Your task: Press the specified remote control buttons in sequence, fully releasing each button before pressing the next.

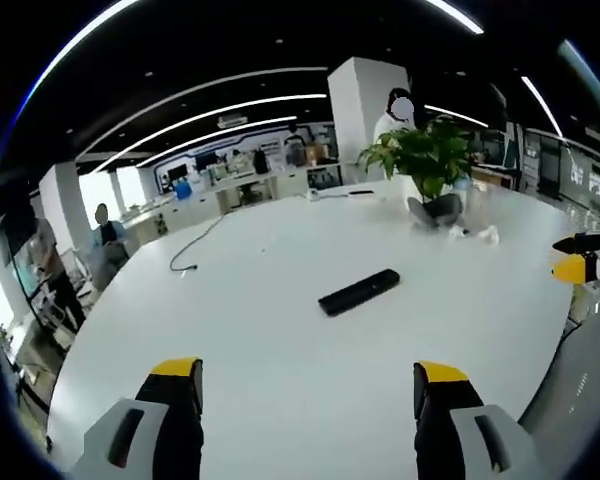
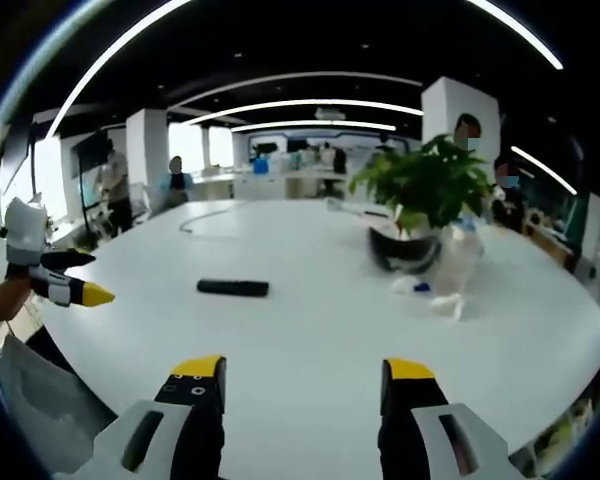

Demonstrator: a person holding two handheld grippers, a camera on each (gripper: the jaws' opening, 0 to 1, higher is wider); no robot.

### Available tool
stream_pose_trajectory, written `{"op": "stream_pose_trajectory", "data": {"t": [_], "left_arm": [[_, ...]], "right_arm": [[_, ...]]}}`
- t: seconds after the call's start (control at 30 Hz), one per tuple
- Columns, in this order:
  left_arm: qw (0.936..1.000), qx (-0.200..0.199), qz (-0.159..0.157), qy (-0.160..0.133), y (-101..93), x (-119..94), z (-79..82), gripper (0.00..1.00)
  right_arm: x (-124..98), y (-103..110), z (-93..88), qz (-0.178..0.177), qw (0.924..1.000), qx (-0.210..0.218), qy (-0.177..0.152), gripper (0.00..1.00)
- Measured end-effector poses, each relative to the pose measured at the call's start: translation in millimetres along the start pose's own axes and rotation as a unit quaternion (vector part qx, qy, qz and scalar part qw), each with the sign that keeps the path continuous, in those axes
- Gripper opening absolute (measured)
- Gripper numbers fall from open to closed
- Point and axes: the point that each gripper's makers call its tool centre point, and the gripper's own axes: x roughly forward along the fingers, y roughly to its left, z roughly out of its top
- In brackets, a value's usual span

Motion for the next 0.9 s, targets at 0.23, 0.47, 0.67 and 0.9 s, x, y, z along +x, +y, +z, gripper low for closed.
{"op": "stream_pose_trajectory", "data": {"t": [0.23, 0.47, 0.67, 0.9], "left_arm": [[0.9997, 0.016, -0.014, 0.008, 10.8, 17, 15.4, 0.91], [0.9977, 0.060, -0.022, 0.022, 13.6, 33, 23.9, 0.90], [0.9940, 0.096, -0.038, 0.035, 7.7, 48, 32.8, 0.89], [0.9906, 0.118, -0.053, 0.042, 2.8, 66, 38.0, 0.87]], "right_arm": [[-1, 1, 1.0, 0.001, 1.0000, 0.002, -0.003, 0.61], [-1, 1, -0.4, -0.001, 1.0000, -0.001, 0.001, 0.60], [0, 1, -1.1, -0.002, 1.0000, -0.005, 0.004, 0.60], [0, 2, -2.1, -0.003, 0.9999, -0.007, 0.007, 0.59]]}}
